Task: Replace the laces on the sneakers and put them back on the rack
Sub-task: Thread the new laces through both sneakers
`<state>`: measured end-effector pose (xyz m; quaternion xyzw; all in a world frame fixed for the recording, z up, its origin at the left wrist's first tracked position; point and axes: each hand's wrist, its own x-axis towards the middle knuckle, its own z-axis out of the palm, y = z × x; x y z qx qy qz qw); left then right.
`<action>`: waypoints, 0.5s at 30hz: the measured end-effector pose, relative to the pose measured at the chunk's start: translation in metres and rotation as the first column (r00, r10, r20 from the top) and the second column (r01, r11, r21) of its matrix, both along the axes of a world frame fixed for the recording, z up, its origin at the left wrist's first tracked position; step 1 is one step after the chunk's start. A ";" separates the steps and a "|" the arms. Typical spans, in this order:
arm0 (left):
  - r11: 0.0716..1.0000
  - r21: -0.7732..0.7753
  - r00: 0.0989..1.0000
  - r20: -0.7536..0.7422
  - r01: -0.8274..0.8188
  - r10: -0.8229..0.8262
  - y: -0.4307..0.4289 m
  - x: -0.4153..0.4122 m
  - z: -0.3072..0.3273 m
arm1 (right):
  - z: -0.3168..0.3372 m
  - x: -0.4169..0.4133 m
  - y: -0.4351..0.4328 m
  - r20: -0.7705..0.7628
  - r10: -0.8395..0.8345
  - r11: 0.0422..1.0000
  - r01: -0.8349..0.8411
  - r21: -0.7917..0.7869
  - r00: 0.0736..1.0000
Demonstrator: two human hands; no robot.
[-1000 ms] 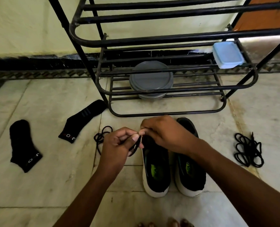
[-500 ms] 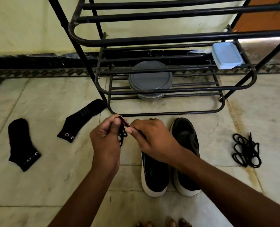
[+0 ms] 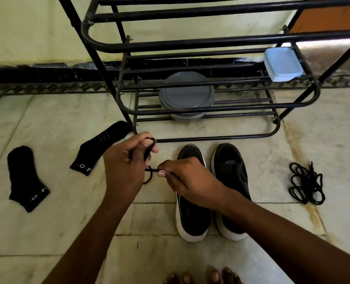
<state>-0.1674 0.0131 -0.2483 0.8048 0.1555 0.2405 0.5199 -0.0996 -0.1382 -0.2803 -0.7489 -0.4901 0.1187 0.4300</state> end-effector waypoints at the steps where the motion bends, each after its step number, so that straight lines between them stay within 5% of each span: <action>1: 0.996 0.085 1.000 -0.006 0.007 -0.007 -0.002 -0.001 -0.003 | -0.001 0.002 0.000 0.027 -0.025 1.000 0.025 0.005 0.999; 6: 0.903 0.423 0.992 -0.122 0.081 -0.032 -0.006 0.000 -0.012 | -0.008 0.007 -0.001 0.246 -0.132 0.991 0.129 0.031 0.960; 15: 0.957 0.245 0.955 -0.286 0.154 -0.080 -0.008 0.001 -0.008 | -0.013 0.019 -0.007 0.272 -0.199 0.980 0.191 0.057 0.941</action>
